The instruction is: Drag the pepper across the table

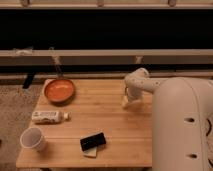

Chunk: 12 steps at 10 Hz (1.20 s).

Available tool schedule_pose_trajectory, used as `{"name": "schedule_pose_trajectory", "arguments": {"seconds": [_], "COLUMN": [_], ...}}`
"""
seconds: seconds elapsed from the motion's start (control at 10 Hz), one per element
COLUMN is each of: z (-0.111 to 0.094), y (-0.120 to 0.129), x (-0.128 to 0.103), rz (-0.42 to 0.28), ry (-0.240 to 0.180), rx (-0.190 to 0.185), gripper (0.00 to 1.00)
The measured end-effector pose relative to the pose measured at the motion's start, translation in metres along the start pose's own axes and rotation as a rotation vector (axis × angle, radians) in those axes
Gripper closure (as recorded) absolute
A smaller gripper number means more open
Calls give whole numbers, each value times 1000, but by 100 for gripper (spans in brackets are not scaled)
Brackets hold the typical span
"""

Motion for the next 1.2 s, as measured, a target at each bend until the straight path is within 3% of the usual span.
{"name": "schedule_pose_trajectory", "arguments": {"seconds": [0.4,0.6,0.8,0.9,1.2], "z": [7,3,2,1,-7], "y": [-1,2,-1,0,-3], "x": [-5,-8,-3,-3,-7], "rz": [58,54,52,55,58], "ry": [-73,-78,-67,-69,-141], "rx": [-48,-51,-45,-48,-48], "gripper": [59,83,98,100,100]}}
